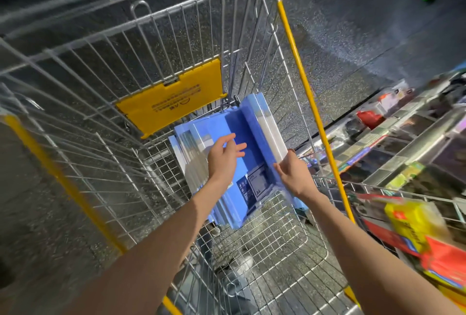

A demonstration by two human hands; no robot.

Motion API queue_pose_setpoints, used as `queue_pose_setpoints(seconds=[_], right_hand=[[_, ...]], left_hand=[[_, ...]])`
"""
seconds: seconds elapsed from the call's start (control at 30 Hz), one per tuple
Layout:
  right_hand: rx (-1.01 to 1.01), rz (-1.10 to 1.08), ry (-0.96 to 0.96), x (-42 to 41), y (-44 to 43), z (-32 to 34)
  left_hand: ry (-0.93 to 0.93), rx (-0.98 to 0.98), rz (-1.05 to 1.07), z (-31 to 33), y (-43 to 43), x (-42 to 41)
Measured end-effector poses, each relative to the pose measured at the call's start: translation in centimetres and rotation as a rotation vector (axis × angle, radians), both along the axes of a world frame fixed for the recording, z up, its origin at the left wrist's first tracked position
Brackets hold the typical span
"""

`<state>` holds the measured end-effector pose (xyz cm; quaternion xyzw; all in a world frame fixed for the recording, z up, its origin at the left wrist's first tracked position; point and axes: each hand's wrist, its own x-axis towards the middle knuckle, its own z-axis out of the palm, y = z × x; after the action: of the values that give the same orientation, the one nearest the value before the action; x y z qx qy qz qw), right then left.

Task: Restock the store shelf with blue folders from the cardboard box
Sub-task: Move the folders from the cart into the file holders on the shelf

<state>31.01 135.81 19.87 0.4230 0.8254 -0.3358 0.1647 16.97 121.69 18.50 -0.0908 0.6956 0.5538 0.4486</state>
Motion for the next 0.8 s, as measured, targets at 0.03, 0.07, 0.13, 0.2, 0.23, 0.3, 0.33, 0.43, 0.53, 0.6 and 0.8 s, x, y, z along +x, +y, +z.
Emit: queue_pose_setpoints(seconds=[0.03,0.07,0.13,0.2,0.23,0.3,0.33,0.43,0.53,0.6,0.8], right_hand=[[0.001,0.003,0.006,-0.2,0.1,0.3],[-0.002,0.002,0.002,-0.4,0.2,0.6],[-0.010,0.008,0.016,-0.7,0.2,1.7],[-0.036,-0.030,0.061,-0.9,0.4,2.8],[-0.057,-0.052,0.069,-0.9,0.4,3.8],[-0.079,-0.065,0.083,-0.8,0.3,5.9],[-0.115,-0.063,0.092,-0.8,0.1,6.8],[-0.252,-0.068,0.155,0.4,0.7,7.4],[-0.374,-0.100,0.230,0.0,-0.4,13.2],[-0.438,-0.074,0.287,0.1,-1.2,17.5],[-0.564,-0.063,0.502,4.1,-3.2,25.5]], left_hand=[[-0.003,-0.002,-0.011,0.1,-0.1,0.0],[-0.011,-0.013,-0.025,0.1,-0.2,0.1],[-0.019,-0.023,-0.042,0.0,-0.6,0.1],[-0.034,-0.039,-0.061,0.1,-1.1,0.0],[-0.035,-0.048,-0.061,0.3,-1.4,-0.2],[-0.043,-0.064,-0.069,1.1,-1.9,-0.3],[-0.053,-0.077,-0.073,1.6,-2.2,-0.4],[-0.033,-0.105,-0.070,2.7,-2.3,-0.8],[0.027,-0.116,-0.075,4.9,-2.8,-1.0],[0.072,-0.079,-0.061,7.3,-3.2,-0.8],[0.208,-0.035,0.078,12.6,-6.9,0.1]])
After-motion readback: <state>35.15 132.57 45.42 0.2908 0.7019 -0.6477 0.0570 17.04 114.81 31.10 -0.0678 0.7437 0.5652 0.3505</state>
